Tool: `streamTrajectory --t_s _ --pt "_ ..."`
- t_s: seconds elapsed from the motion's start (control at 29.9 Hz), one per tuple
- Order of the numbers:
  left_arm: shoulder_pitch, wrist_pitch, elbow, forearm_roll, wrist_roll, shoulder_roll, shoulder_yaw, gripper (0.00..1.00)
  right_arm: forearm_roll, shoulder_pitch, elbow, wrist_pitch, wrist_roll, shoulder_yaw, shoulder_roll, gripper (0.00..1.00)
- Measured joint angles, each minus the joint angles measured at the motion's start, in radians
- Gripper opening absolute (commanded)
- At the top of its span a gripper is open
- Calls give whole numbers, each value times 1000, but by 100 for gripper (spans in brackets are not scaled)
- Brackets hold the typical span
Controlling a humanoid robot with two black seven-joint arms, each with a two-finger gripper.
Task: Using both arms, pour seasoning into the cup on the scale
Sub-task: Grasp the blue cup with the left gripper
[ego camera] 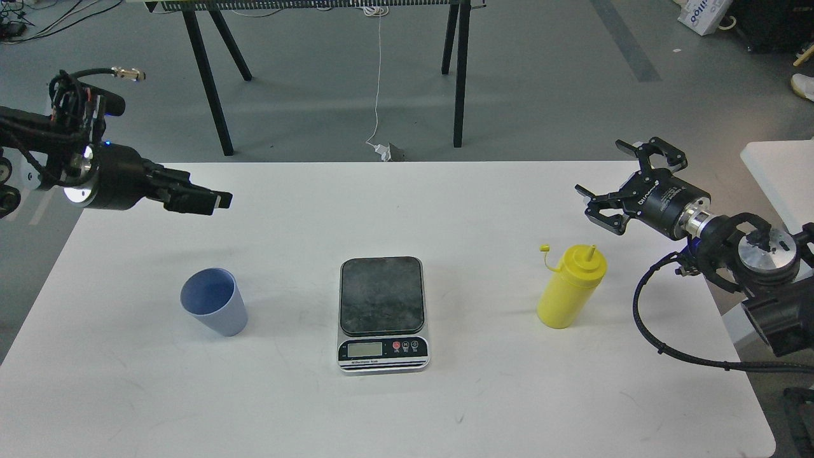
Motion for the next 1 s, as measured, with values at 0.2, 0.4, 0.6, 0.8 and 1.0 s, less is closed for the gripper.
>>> streamTrajectory --t_s 0.2,0.4,0.6,0.8,1.0 --pt "114 0 7 80 0 -8 4 99 0 0 0 0 0 0 0 98" --pt "149 0 9 87 0 -10 1 97 0 -1 0 0 0 0 0 98" --pt "169 0 28 87 0 -38 1 94 0 -4 2 0 0 0 0 98" --pt "183 0 72 81 0 -83 2 77 0 -5 1 0 0 0 -6 98" --pt "186 0 76 88 0 -92 6 20 0 -10 1 0 0 2 -11 98"
